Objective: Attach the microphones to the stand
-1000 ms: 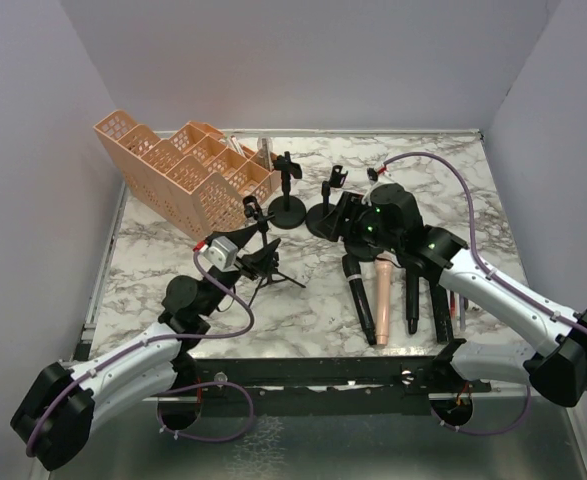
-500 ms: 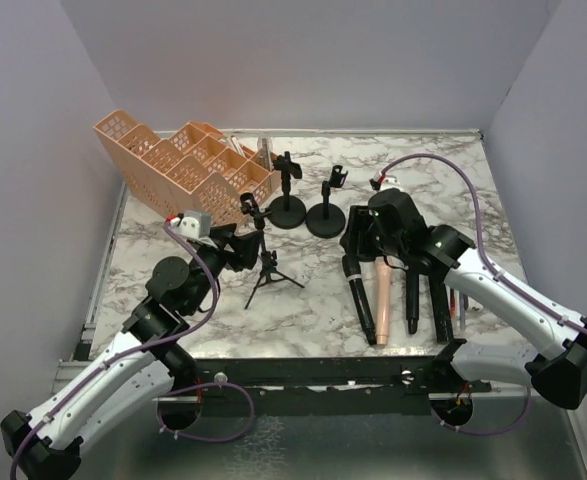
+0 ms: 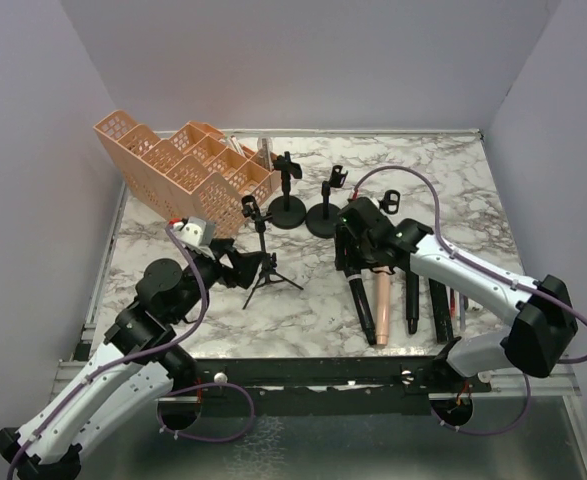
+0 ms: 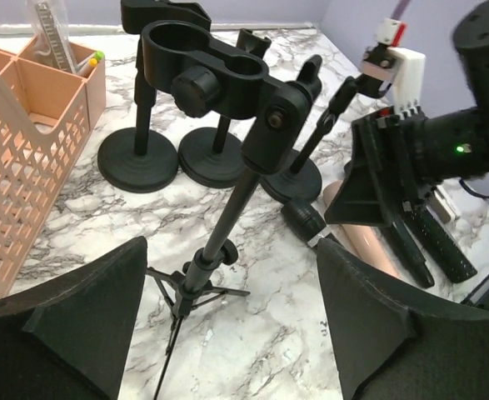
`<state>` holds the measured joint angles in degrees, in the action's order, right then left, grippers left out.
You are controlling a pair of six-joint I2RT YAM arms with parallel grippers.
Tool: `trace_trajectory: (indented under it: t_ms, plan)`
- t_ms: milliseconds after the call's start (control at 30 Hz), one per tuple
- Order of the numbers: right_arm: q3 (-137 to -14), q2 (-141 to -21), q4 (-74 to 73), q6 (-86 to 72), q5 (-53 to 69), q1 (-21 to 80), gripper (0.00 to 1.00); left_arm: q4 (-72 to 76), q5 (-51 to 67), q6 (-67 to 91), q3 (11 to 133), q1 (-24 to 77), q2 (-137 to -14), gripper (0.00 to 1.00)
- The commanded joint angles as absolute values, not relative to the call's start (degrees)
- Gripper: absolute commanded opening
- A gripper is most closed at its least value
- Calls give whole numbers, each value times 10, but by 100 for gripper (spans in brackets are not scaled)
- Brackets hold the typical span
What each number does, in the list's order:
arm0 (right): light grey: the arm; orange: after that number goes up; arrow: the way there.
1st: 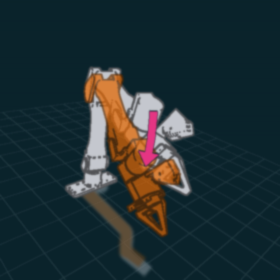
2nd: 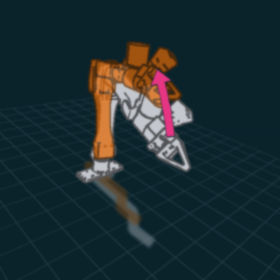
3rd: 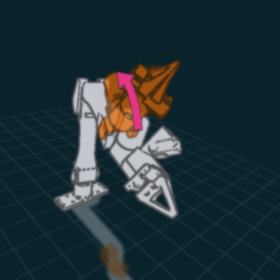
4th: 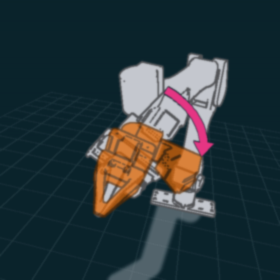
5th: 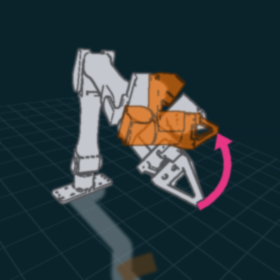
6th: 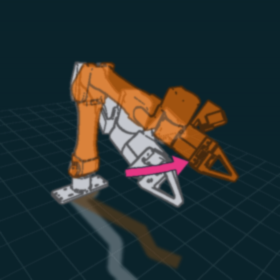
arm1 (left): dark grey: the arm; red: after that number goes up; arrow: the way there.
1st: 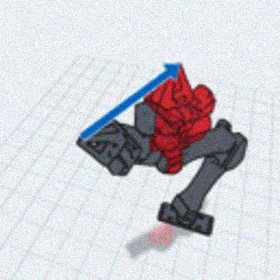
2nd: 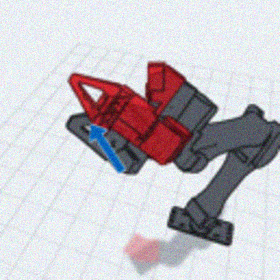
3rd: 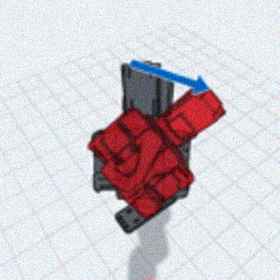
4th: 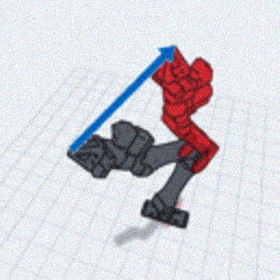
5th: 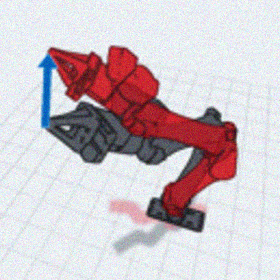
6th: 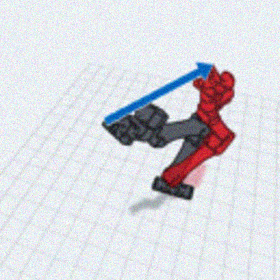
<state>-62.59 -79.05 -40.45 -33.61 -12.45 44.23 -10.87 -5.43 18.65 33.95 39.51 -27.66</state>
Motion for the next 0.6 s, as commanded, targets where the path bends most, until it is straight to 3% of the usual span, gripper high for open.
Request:
trace_trajectory:
  t_ms: [0, 133, 567]
  plan:
    - [-607, -829, -431, -347, -131, 447, 66, -133, -15, 151, 353, 398, -247, 85]
    - [-582, -859, -430, -357, -135, 449, 65, -124, -19, 148, 350, 398, -221, 98]
    - [-529, -923, -352, -311, -65, 455, 64, -99, -11, 165, 335, 398, -201, 99]
